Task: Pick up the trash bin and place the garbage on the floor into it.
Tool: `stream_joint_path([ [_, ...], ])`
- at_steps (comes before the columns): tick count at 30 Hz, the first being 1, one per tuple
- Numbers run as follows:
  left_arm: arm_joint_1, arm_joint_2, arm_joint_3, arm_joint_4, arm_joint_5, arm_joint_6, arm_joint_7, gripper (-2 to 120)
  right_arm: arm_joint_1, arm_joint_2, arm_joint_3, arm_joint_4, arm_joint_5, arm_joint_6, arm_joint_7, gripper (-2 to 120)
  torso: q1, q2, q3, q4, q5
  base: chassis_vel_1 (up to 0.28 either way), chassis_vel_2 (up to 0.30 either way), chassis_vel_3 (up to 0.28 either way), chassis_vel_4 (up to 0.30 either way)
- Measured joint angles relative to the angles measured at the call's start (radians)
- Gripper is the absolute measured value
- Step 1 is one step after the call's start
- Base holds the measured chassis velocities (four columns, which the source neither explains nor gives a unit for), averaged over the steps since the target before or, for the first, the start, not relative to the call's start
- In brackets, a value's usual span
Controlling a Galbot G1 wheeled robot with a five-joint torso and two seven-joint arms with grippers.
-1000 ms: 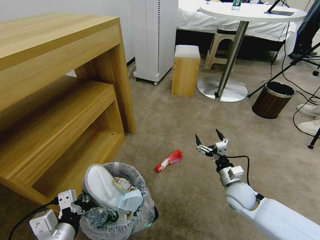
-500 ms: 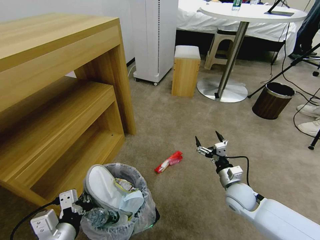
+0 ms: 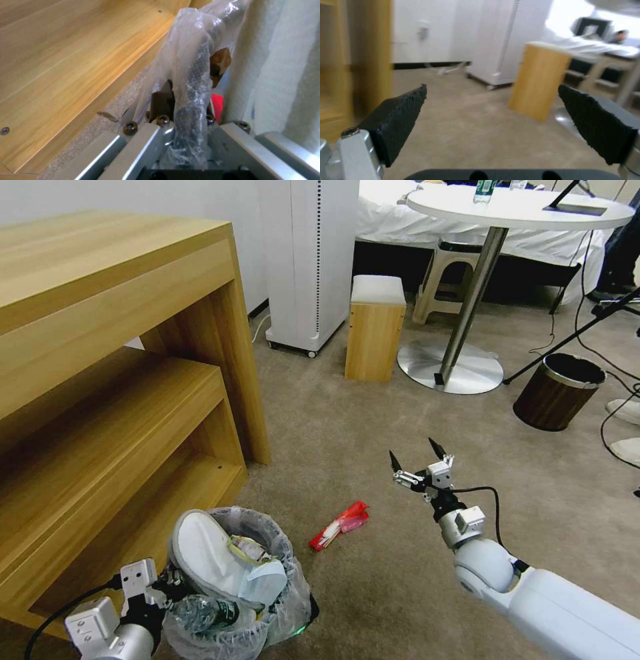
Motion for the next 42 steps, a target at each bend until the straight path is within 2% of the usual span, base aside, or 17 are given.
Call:
stream_joint_path([
  [2,-0.001,-0.004,0.000,0.004,0.000,-0.004,0.001,1,0.018,0.021,-0.029,0.030,0.146,-0.037,0.041,100,0.000,0.000,0.000,0.0002,0.0007,0.000,0.000,0.000,0.000],
  [4,-0.001,-0.005,0.000,0.006,0.001,-0.005,0.003,1,0.020,0.027,-0.033,0.037,0.180,-0.052,0.062,100,0.000,0.000,0.000,0.0003,0.0008,0.000,0.000,0.000,0.000],
  [5,0.002,-0.007,0.000,0.011,0.005,-0.010,0.005,1,0.019,0.033,-0.038,0.059,0.292,-0.104,0.105,100,0.000,0.000,0.000,0.0003,0.0005,0.000,0.000,0.000,0.000],
  [6,0.002,-0.008,0.000,0.015,0.008,-0.012,0.006,1,0.017,0.037,-0.039,0.060,0.321,-0.126,0.133,100,0.000,0.000,0.000,0.0004,0.0002,0.000,0.000,0.000,0.000],
  [7,0.000,-0.008,0.000,0.020,0.010,-0.014,0.006,1,0.015,0.040,-0.044,0.038,0.333,-0.150,0.156,100,0.000,0.000,0.000,0.0001,0.0004,0.000,0.000,0.000,0.000],
  [13,-0.006,-0.007,0.003,0.029,0.010,-0.015,0.008,1,0.041,0.043,-0.077,-0.030,0.297,-0.151,0.149,100,0.000,0.000,0.000,-0.0001,0.0002,0.000,0.000,0.000,0.000],
  [17,-0.010,-0.012,0.008,0.041,0.011,-0.018,0.010,1,0.047,0.076,-0.086,-0.005,0.394,-0.175,0.177,100,0.000,0.000,0.000,0.0002,0.0002,0.000,0.000,0.000,0.000],
  [19,-0.014,-0.015,0.012,0.051,0.013,-0.019,0.012,1,0.041,0.119,-0.086,-0.012,0.451,-0.192,0.202,100,0.000,0.000,0.000,0.0003,0.0005,0.000,0.000,0.000,0.000],
  [27,-0.018,-0.016,0.016,0.072,0.013,-0.022,0.013,1,0.028,0.208,-0.040,-0.067,0.571,-0.233,0.230,100,0.000,0.000,0.000,0.0001,0.0003,0.000,0.000,0.000,0.000],
  [42,-0.028,-0.017,0.028,0.105,0.014,-0.023,0.014,1,0.049,0.415,0.015,-0.240,0.625,-0.279,0.244,100,0.000,0.000,0.000,0.0001,0.0004,0.000,0.000,0.000,0.000],
])
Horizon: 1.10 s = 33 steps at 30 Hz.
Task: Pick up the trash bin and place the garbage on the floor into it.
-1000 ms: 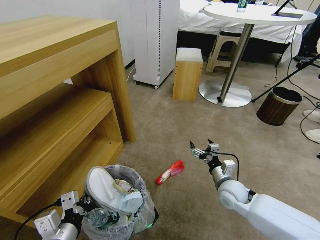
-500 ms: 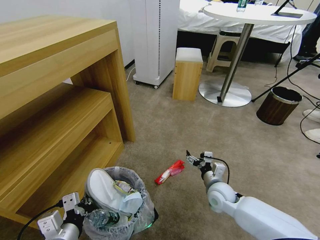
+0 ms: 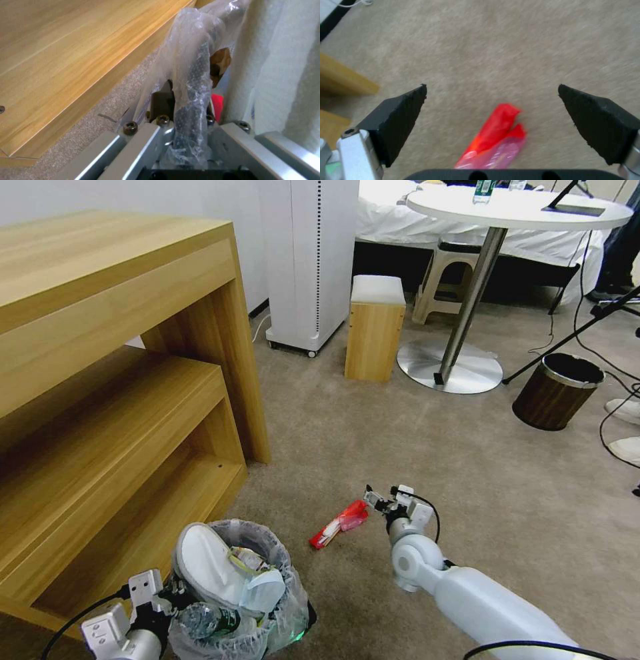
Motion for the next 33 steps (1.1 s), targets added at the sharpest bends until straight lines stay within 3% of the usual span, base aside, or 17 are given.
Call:
stream_joint_path([
  [10,0.001,-0.015,0.007,0.008,0.010,-0.007,0.005,1,0.001,0.171,0.005,-0.097,0.001,-0.001,-0.020,100,0.000,0.000,0.000,0.0002,0.0002,0.000,0.000,0.000,0.000],
  [33,0.020,-0.041,0.001,-0.008,0.024,-0.014,0.008,1,-0.071,0.289,0.100,-0.285,-0.065,0.036,-0.074,100,0.000,0.000,0.000,0.0000,0.0000,0.000,0.000,0.000,0.000],
])
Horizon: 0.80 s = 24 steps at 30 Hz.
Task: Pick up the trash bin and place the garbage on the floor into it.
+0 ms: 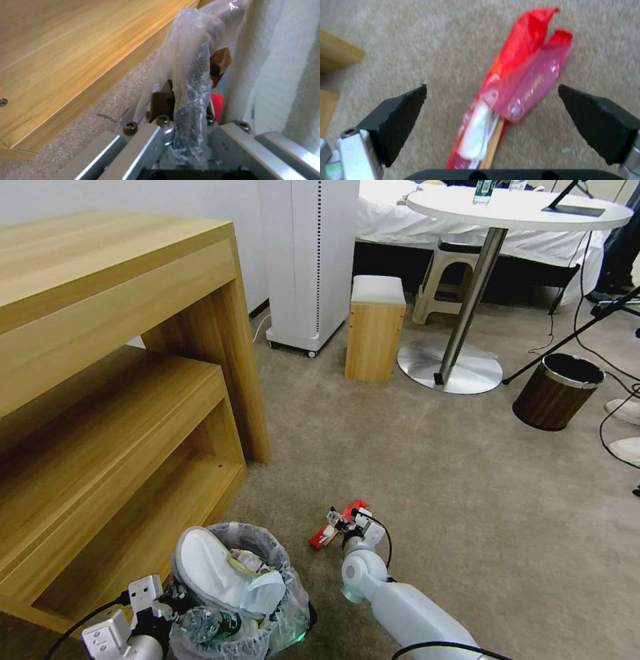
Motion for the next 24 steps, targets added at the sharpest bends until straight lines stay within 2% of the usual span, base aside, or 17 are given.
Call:
stream_joint_path([
  [24,0.022,-0.009,-0.007,-0.023,0.005,-0.009,0.005,1,0.030,0.099,0.064,-0.208,-0.095,0.036,-0.079,100,0.000,0.000,0.000,0.0000,0.0001,0.000,0.000,0.000,0.000],
])
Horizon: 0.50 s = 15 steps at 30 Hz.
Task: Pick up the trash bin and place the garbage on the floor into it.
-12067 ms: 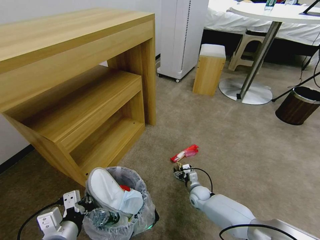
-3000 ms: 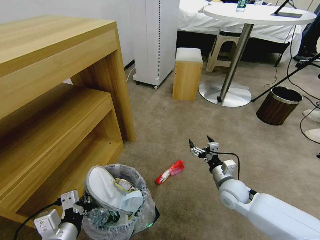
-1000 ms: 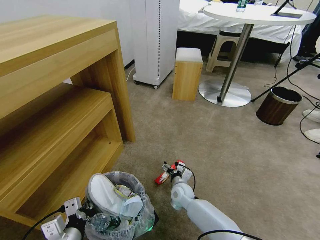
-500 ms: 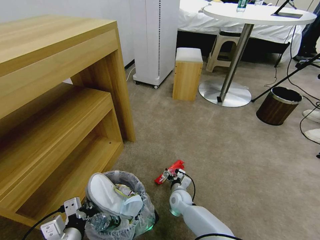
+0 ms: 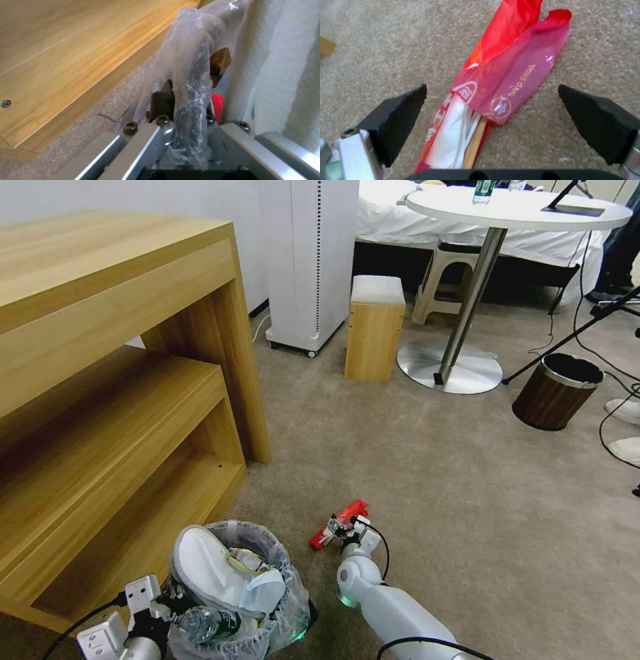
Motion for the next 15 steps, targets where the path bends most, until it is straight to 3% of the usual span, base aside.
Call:
stream_joint_path([
  [15,0.012,-0.003,0.006,-0.010,0.010,-0.009,0.007,1,0.080,0.042,-0.010,-0.109,-0.015,-0.005,-0.033,100,0.000,0.000,0.000,0.0000,-0.0001,0.000,0.000,0.000,0.000],
])
